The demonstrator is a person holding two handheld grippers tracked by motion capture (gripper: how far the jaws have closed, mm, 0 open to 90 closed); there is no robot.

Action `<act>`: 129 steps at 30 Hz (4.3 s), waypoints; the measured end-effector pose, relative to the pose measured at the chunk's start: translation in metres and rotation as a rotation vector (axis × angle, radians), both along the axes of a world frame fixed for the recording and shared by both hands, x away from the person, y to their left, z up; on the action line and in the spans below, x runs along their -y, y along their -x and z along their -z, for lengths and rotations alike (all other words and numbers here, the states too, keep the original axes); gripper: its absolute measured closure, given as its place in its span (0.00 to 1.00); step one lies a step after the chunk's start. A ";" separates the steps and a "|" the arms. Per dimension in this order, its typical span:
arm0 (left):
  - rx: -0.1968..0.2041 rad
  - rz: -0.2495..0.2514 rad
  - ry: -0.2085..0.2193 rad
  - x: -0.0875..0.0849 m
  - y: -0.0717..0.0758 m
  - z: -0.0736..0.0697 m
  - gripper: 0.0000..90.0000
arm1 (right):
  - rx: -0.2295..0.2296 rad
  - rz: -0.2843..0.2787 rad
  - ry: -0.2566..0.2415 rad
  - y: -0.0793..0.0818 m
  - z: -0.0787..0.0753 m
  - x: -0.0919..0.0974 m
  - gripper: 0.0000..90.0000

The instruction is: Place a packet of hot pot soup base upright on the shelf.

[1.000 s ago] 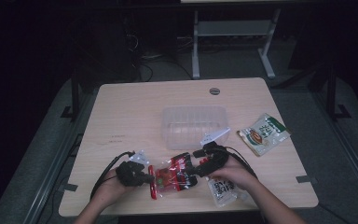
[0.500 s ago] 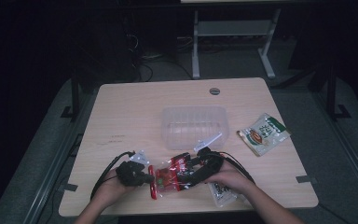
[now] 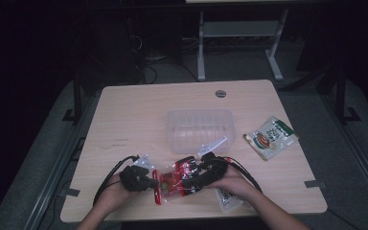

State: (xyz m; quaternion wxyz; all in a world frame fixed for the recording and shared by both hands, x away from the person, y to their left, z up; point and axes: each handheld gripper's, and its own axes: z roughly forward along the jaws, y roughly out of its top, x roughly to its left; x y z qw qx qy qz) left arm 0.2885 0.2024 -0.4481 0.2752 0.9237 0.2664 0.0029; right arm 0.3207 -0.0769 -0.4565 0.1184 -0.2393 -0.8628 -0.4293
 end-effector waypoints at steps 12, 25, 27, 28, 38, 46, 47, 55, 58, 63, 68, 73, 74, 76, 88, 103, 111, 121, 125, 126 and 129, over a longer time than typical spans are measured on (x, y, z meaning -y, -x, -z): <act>0.007 0.003 -0.006 0.000 0.000 0.000 1.00 | -0.032 0.020 -0.049 -0.008 -0.004 -0.005 0.74; 0.003 0.003 -0.006 0.001 0.000 0.000 1.00 | 0.021 -0.011 -0.035 -0.006 -0.005 -0.005 0.93; 0.004 0.000 -0.004 0.002 0.000 0.000 1.00 | 0.026 -0.026 -0.032 -0.004 -0.005 -0.006 0.97; 0.004 0.000 -0.004 0.002 0.000 0.000 1.00 | 0.035 -0.034 -0.032 -0.004 -0.005 -0.007 0.98; 0.005 0.021 -0.013 0.001 -0.001 -0.001 0.97 | 0.039 -0.060 -0.063 -0.003 -0.008 -0.005 1.00; 0.023 0.012 0.013 -0.003 0.000 -0.007 0.91 | 0.056 -0.077 -0.120 -0.001 -0.016 -0.002 1.00; 0.028 0.012 0.016 -0.004 -0.001 -0.007 0.91 | 0.047 -0.075 -0.123 0.000 -0.018 -0.001 1.00; 0.040 -0.007 0.055 -0.009 0.000 -0.010 0.84 | 0.066 -0.071 -0.179 0.000 -0.028 0.005 1.00; 0.047 -0.009 0.065 -0.011 0.000 -0.010 0.82 | 0.069 -0.068 -0.190 0.001 -0.031 0.007 1.00; 0.061 -0.005 0.064 -0.012 -0.001 -0.011 0.78 | 0.079 -0.067 -0.205 0.001 -0.034 0.009 1.00; 0.057 -0.012 0.075 -0.013 -0.002 -0.011 0.70 | 0.086 -0.062 -0.215 0.002 -0.039 0.012 1.00; 0.055 -0.027 0.080 -0.014 -0.002 -0.010 0.59 | 0.100 -0.058 -0.238 0.001 -0.045 0.016 1.00; 0.055 -0.032 0.083 -0.014 -0.003 -0.010 0.59 | 0.100 -0.058 -0.238 0.001 -0.045 0.016 1.00; 0.054 -0.038 0.084 -0.014 -0.003 -0.009 0.57 | 0.104 -0.058 -0.245 0.002 -0.048 0.018 1.00; 0.057 -0.040 0.077 -0.017 -0.005 -0.007 0.52 | 0.138 -0.032 -0.269 0.003 -0.063 0.029 1.00; 0.095 -0.041 0.071 -0.017 -0.006 -0.006 0.40 | 0.198 0.004 -0.278 -0.006 -0.082 0.043 1.00; 0.095 -0.033 0.066 -0.017 -0.006 -0.005 0.39 | 0.213 0.028 -0.260 -0.016 -0.090 0.045 1.00; 0.100 -0.036 0.068 -0.017 -0.006 -0.005 0.39 | 0.241 0.082 -0.269 -0.037 -0.104 0.053 1.00; 0.096 -0.033 0.070 -0.017 -0.005 -0.004 0.39 | 0.263 0.110 -0.272 -0.045 -0.109 0.053 1.00; 0.098 -0.030 0.068 -0.017 -0.006 -0.004 0.39 | 0.266 0.112 -0.272 -0.047 -0.110 0.053 1.00; 0.095 -0.030 0.065 -0.018 -0.006 -0.004 0.38 | 0.271 0.119 -0.273 -0.051 -0.111 0.053 1.00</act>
